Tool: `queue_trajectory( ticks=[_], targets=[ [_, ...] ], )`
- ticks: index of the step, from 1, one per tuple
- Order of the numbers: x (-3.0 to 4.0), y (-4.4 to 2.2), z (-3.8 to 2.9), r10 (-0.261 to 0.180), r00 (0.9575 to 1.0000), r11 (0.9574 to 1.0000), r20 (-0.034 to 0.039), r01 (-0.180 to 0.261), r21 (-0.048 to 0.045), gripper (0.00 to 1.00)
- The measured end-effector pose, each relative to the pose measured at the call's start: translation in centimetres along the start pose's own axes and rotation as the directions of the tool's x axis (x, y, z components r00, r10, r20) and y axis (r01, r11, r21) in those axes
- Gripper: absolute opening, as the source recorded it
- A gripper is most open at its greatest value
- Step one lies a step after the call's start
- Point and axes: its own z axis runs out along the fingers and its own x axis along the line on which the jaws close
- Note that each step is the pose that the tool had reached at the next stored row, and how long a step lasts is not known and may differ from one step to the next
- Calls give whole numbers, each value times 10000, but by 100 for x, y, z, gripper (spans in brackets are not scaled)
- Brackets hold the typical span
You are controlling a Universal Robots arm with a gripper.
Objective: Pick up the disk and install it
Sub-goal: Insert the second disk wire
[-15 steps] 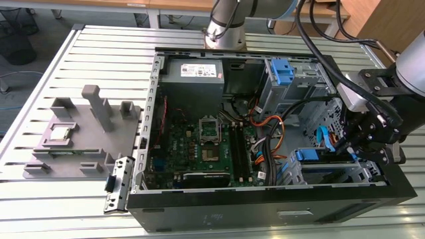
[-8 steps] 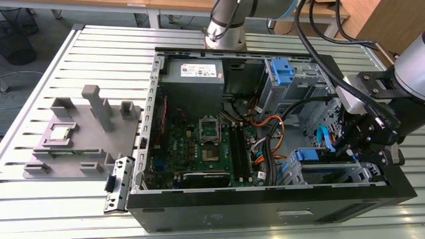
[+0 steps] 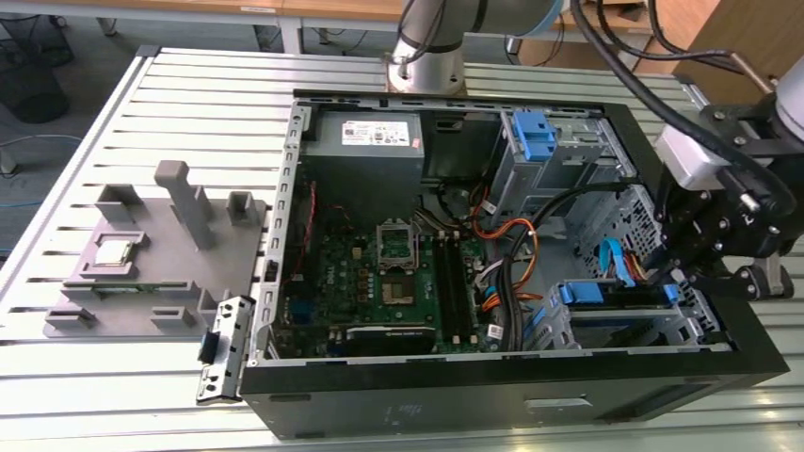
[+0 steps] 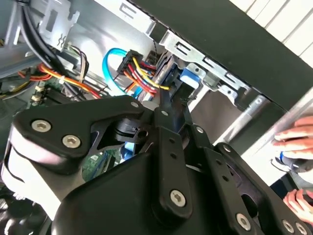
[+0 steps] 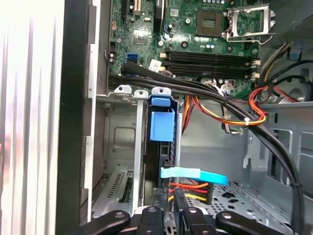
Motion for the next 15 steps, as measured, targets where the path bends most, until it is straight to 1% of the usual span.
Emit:
queue_trajectory(
  ticks=[2,3,8,9,10,11,15],
  targets=[
    [-4,-1,-74,0,10000,10000,0,0,0,23],
    [-5,-2,-95,0,10000,10000,-1,0,0,23],
    [-5,-2,-98,0,10000,10000,2,0,-6,23],
    [-5,-3,-98,3,10000,10000,2,-3,-79,23],
    [-5,-4,-96,12,10000,9997,7,-12,-233,23],
    [-5,-4,-96,16,10000,9996,9,-16,-294,23],
    [-5,-4,-95,16,10000,9996,12,-16,-296,23]
  ],
)
